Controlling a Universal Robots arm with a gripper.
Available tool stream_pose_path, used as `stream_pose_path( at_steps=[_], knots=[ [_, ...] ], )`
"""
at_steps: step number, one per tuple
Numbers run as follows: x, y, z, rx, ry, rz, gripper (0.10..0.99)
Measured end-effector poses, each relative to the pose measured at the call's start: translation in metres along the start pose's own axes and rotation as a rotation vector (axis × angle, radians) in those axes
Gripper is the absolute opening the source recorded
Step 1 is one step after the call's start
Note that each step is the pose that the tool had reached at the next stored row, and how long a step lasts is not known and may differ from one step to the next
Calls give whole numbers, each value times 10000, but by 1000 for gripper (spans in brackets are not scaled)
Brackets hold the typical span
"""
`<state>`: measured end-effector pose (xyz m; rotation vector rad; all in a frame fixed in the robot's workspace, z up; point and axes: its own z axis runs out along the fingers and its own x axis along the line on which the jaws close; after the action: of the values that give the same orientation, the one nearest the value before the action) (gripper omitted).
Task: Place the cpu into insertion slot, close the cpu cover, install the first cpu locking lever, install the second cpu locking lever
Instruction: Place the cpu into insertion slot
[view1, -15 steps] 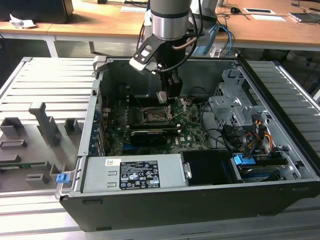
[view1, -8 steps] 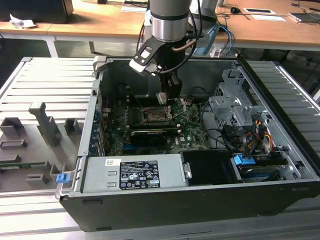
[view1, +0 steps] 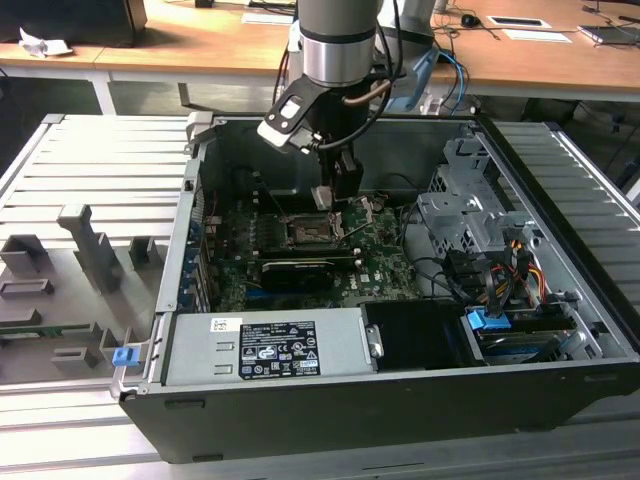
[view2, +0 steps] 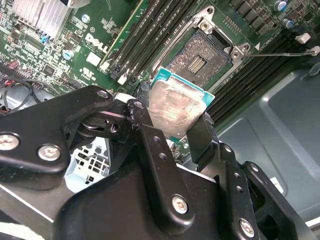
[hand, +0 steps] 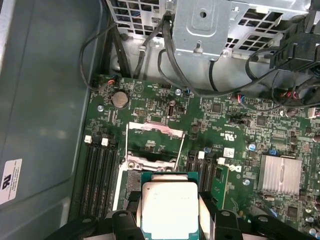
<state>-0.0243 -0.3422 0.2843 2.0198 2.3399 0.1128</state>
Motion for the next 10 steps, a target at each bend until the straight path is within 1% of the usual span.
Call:
stream_pose_path(
  at_steps=[3,5,6,7,9,10],
  knots=[
    [1,-13,14,0,0,0,541],
    [4,-28,40,0,0,1,541],
    [10,-38,103,-4,-31,359,541],
    [10,-41,133,-7,-56,641,541],
    [10,-44,160,-10,-85,966,541],
    [9,-46,187,-14,-121,1378,541]
  ],
)
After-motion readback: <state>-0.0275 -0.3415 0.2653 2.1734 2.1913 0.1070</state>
